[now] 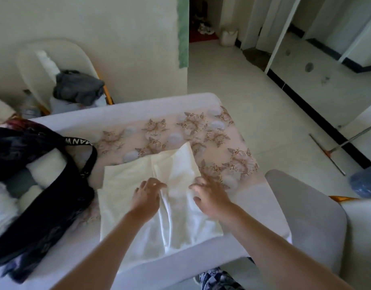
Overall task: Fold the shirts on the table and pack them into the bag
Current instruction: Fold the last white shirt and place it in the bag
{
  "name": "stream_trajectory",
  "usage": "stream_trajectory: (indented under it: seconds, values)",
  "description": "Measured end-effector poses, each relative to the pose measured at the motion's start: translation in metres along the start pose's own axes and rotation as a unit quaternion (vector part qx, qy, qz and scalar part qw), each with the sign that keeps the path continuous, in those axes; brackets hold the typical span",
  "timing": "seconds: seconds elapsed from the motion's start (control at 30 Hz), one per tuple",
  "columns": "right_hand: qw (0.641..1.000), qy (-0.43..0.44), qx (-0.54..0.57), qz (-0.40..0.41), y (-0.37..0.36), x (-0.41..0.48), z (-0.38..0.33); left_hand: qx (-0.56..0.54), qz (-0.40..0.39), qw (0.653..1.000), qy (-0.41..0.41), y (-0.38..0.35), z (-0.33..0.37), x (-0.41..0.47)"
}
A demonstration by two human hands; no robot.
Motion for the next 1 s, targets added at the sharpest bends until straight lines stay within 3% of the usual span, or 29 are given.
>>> stream_trajectory:
  seconds: [0.13,0.23,0.33,0.47,0.57,0.67,0.73,0.8,0.87,1.0]
  values:
    - [0.995,0.011,-0.073,-0.061,-0.025,0.002,0.007,-0.150,-0.012,0.963,0.222,-0.011,-0.006,0.021]
    - [0.996,0.023,-0.070,-0.047,-0.029,0.007,0.014,-0.230,-0.002,0.924,0.306,-0.015,-0.005,0.042]
    - [0.994,0.068,-0.077,-0.040,-0.024,0.017,0.014,-0.327,0.022,0.882,0.340,-0.013,-0.001,0.056]
    - [0.992,0.092,-0.074,-0.040,-0.014,0.052,0.015,-0.326,0.077,0.889,0.311,-0.005,-0.003,0.051]
    - [0.991,0.045,-0.101,-0.071,-0.013,0.081,0.027,-0.181,0.061,0.933,0.305,-0.014,-0.011,0.041]
    - [0.985,0.040,-0.154,-0.064,-0.012,0.099,0.028,0.015,0.129,0.983,0.127,-0.007,0.008,0.056]
    - [0.989,0.048,-0.137,-0.017,-0.011,0.107,0.019,0.075,0.085,0.993,0.025,-0.014,0.020,0.073]
    - [0.992,0.063,-0.104,0.025,-0.014,0.111,0.013,0.134,-0.038,0.990,0.015,-0.035,0.015,0.083]
    - [0.993,0.079,-0.088,0.026,-0.021,0.116,0.013,0.160,-0.099,0.982,0.019,-0.052,0.001,0.085]
    - [0.993,0.045,-0.100,-0.044,-0.030,0.133,0.036,0.158,0.007,0.987,-0.002,-0.047,-0.001,0.065]
Point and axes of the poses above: each hand's wrist, its own x-axis towards the middle knuckle, its own y-axis out of the back of the hand, z = x × y, the point moved 6 cm from there along x, towards the middle knuckle, and after that the axes turned 6 degrees about y, right-handed, at the moved point
